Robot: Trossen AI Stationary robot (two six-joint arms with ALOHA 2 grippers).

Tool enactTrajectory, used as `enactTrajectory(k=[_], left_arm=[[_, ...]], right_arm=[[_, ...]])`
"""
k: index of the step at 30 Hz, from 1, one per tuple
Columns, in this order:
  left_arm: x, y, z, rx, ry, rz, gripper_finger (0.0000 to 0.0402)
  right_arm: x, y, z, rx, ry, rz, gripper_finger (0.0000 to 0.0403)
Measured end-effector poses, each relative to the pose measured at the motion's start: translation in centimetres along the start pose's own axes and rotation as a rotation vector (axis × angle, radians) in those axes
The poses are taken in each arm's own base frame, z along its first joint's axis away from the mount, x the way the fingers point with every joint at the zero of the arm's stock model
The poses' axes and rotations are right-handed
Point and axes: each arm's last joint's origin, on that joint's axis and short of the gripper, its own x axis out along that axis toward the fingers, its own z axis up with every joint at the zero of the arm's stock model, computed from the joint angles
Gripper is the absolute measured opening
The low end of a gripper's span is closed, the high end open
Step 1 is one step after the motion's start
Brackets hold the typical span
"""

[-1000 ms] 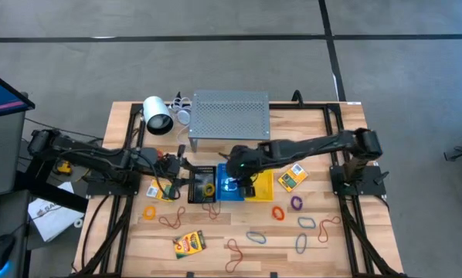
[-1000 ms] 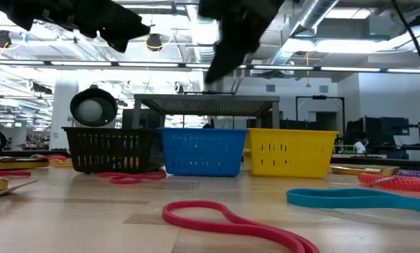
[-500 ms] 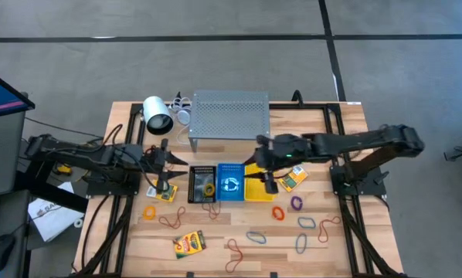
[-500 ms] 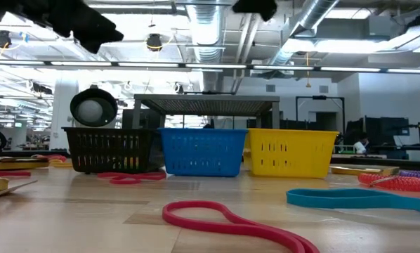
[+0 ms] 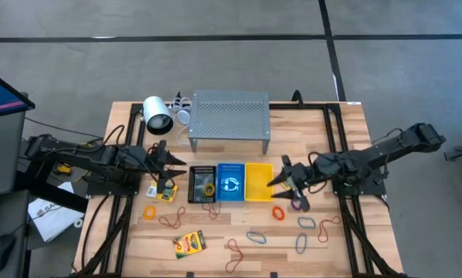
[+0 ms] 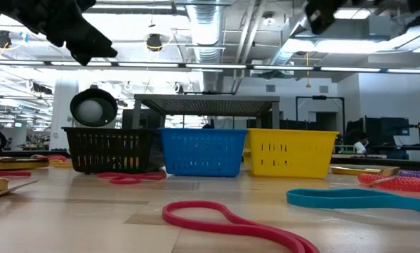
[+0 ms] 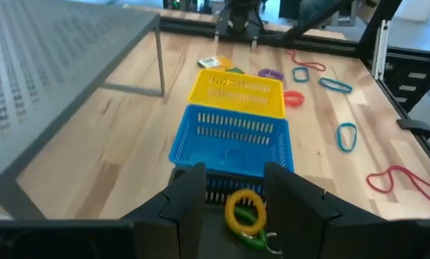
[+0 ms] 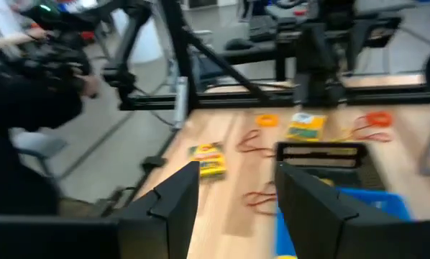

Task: Pick & Place Office Desk Supplies
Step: Put the yellow rubber band into the blue basket

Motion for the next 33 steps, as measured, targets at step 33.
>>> enactTrajectory(k=[33], left_arm=[[4.7, 1.4, -6.3, -0.184, 0.680, 0.254, 0.0137]], right_arm=[[2.5, 0.7, -4.1, -0.011, 0.152, -0.092, 0.0177]])
